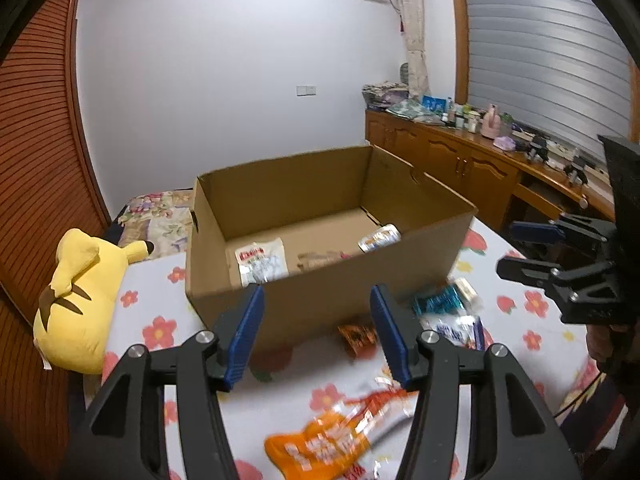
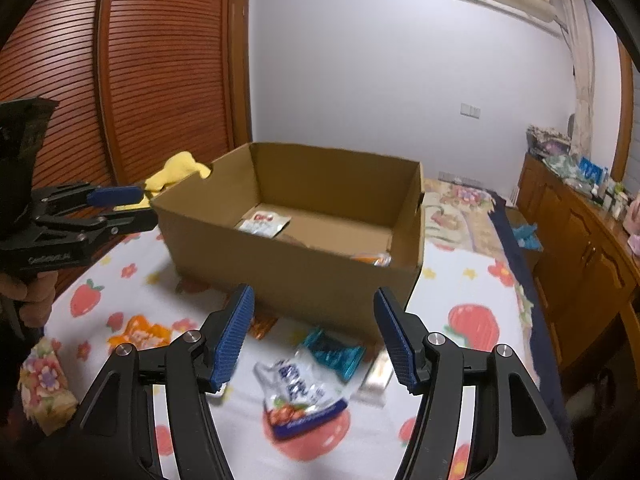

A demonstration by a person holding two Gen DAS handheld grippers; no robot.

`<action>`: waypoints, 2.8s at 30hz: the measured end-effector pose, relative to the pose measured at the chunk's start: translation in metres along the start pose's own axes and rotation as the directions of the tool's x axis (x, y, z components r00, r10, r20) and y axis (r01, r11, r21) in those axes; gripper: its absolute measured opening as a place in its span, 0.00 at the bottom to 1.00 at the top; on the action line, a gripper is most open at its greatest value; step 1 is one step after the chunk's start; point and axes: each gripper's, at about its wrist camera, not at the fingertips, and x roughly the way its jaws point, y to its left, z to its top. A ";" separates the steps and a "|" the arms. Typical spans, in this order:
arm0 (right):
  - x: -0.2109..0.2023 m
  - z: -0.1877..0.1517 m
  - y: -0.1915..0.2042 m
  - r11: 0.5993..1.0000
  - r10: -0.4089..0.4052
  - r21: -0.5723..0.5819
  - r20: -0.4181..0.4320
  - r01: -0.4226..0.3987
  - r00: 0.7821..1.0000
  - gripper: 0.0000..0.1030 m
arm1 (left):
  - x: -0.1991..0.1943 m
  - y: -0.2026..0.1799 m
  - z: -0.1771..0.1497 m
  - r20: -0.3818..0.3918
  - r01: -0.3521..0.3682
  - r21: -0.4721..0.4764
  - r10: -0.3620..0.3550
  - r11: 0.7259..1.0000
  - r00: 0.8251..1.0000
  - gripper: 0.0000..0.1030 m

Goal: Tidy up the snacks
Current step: 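Move the right tool to the white duck-snack pouch while the left tool approaches the orange pouch, then grasp the white duck-snack pouch with the right tool while the left tool grasps the orange pouch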

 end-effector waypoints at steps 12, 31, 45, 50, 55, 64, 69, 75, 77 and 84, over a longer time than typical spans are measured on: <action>0.006 -0.035 0.010 1.000 -0.016 0.017 -0.081 0.017 0.997 0.67 | 0.008 -0.012 -0.045 -0.086 0.044 -0.007 -0.044 0.999 0.995 0.54; 0.064 -0.065 0.007 1.000 -0.016 -0.001 -0.219 0.016 0.976 0.71 | 0.026 -0.025 -0.083 -0.186 0.081 0.009 -0.078 0.997 0.979 0.54; 0.089 -0.067 0.012 0.998 -0.003 -0.060 -0.290 -0.016 0.957 0.71 | 0.028 -0.027 -0.086 -0.208 0.089 0.018 -0.083 0.996 0.975 0.54; 0.091 -0.068 0.014 0.997 0.007 -0.068 -0.300 -0.028 0.954 0.71 | 0.032 -0.027 -0.087 -0.224 0.089 0.030 -0.080 0.996 0.971 0.54; 0.096 -0.069 0.014 0.997 0.016 -0.065 -0.314 -0.038 0.949 0.70 | 0.040 -0.030 -0.085 -0.248 0.096 0.054 -0.079 0.994 0.966 0.54; 0.083 -0.075 0.014 0.995 0.052 -0.066 -0.322 -0.078 0.945 0.59 | 0.058 -0.038 -0.078 -0.307 0.133 0.095 -0.098 0.987 0.946 0.54; 0.070 -0.084 0.014 0.995 0.063 -0.053 -0.316 -0.083 0.947 0.59 | 0.067 -0.038 -0.076 -0.333 0.141 0.087 -0.105 0.986 0.937 0.54; 0.060 -0.094 0.013 0.996 0.045 -0.064 -0.294 -0.067 0.955 0.59 | 0.077 -0.035 -0.075 -0.348 0.112 0.099 -0.071 0.989 0.935 0.54; 0.061 -0.096 0.013 0.996 0.047 -0.055 -0.283 -0.065 0.958 0.60 | 0.080 -0.033 -0.077 -0.354 0.107 0.097 -0.066 0.989 0.933 0.54; 0.059 -0.096 0.016 0.997 0.034 -0.064 -0.266 -0.052 0.963 0.60 | 0.089 -0.031 -0.078 -0.378 0.094 0.100 -0.050 0.991 0.924 0.55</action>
